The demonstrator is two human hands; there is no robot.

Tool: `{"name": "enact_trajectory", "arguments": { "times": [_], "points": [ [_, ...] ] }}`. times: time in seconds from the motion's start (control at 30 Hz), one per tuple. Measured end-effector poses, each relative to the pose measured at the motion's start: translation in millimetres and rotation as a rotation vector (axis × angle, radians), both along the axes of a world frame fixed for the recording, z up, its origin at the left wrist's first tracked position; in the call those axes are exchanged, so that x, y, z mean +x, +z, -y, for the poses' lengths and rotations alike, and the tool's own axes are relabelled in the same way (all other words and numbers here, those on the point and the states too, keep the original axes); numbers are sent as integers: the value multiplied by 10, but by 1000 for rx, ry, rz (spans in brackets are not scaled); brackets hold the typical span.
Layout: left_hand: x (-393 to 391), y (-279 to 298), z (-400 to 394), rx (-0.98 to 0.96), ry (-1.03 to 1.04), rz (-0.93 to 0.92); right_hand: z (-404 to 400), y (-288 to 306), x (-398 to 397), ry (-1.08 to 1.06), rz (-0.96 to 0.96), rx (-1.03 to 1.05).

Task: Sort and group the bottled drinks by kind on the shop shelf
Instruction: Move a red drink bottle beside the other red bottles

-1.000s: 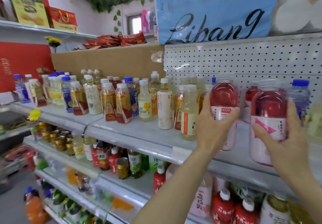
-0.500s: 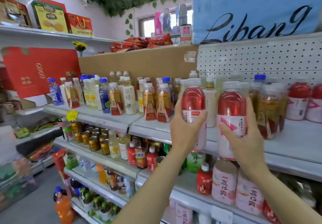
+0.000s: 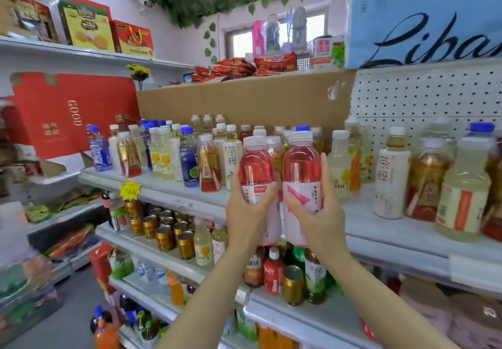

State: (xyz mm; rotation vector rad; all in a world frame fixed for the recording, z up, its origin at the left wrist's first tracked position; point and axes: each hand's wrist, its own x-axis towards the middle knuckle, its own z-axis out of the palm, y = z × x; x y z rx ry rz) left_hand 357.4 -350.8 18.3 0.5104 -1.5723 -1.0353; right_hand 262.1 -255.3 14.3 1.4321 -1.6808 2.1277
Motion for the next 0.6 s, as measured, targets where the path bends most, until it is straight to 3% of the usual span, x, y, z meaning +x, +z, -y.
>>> {"name": "enact_trajectory", "arguments": {
  "times": [0.4,0.6],
  "points": [
    [-141,322,1499,54,39,-55,1537,255,-194,77,-41,-79],
    [-127,567,1962,61,-84,-140,1956,385,-194,62,-23,-122]
  ]
}}
